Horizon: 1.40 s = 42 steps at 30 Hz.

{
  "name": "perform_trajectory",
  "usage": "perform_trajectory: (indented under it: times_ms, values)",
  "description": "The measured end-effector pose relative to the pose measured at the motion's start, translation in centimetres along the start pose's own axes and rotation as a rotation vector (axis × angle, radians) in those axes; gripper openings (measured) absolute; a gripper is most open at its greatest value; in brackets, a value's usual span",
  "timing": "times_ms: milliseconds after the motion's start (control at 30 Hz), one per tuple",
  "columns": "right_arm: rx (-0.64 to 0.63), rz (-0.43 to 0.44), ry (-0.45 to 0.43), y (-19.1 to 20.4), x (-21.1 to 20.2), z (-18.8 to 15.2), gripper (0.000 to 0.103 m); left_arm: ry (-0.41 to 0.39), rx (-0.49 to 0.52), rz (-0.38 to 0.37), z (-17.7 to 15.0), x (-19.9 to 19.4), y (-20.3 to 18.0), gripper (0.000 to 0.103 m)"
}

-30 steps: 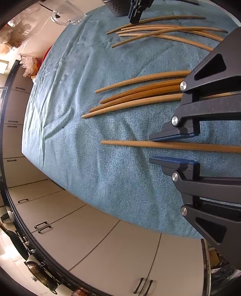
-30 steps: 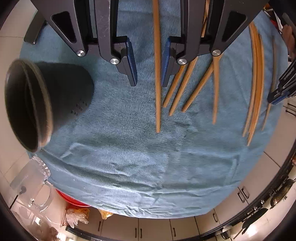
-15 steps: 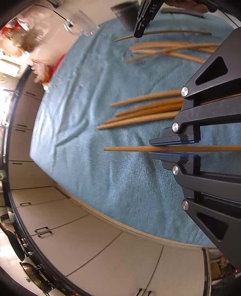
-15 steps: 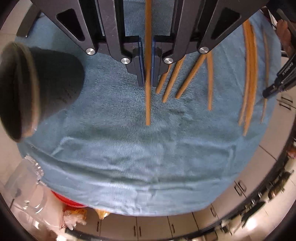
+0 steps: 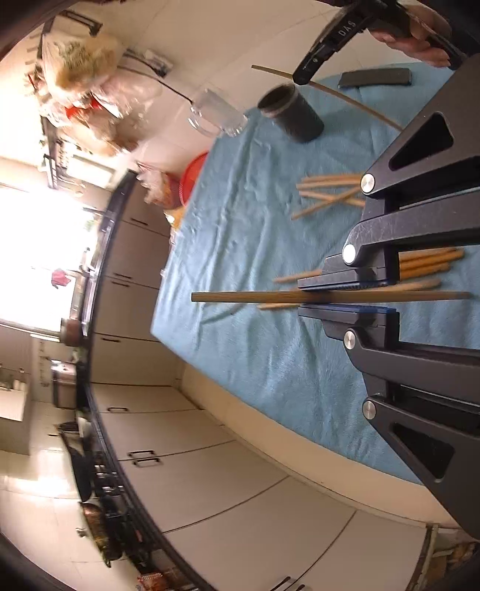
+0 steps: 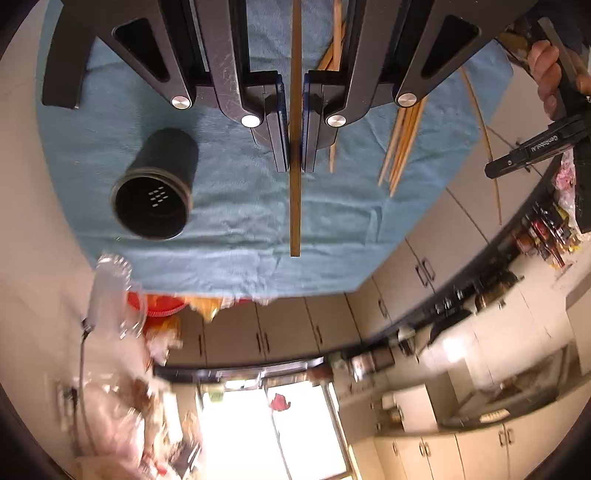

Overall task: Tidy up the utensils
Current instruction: 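Lift the right tool's chopstick upright toward the black holder while the left tool does likewise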

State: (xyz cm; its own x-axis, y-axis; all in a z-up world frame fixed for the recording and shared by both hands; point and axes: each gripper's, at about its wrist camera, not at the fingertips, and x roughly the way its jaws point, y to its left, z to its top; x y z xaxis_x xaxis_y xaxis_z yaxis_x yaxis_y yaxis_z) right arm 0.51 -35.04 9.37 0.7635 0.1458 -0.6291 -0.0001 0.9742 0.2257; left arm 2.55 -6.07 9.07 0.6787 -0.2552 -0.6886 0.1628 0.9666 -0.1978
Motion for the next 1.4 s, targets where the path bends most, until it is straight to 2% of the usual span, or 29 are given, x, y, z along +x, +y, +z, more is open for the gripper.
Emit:
perform_trajectory:
  times_ms: [167,467,900,1400]
  values:
    - [0.004,-0.016,-0.094,0.4,-3.3,-1.8,0.007,-0.033,0.028,-0.024,-0.7,-2.3,-1.1,0.006]
    - [0.057,0.014,-0.136,-1.2,-6.4,-3.0,0.007,-0.06,0.052,-0.048,-0.9,-4.2,-2.7,0.006]
    - [0.095,0.031,-0.193,-2.2,-8.4,-2.7,0.007,-0.077,0.089,-0.08,0.3,-5.7,-5.0,0.006]
    - [0.172,0.027,-0.272,-5.8,-12.0,-1.5,0.007,-0.077,0.169,-0.151,2.6,-6.2,-11.0,0.006]
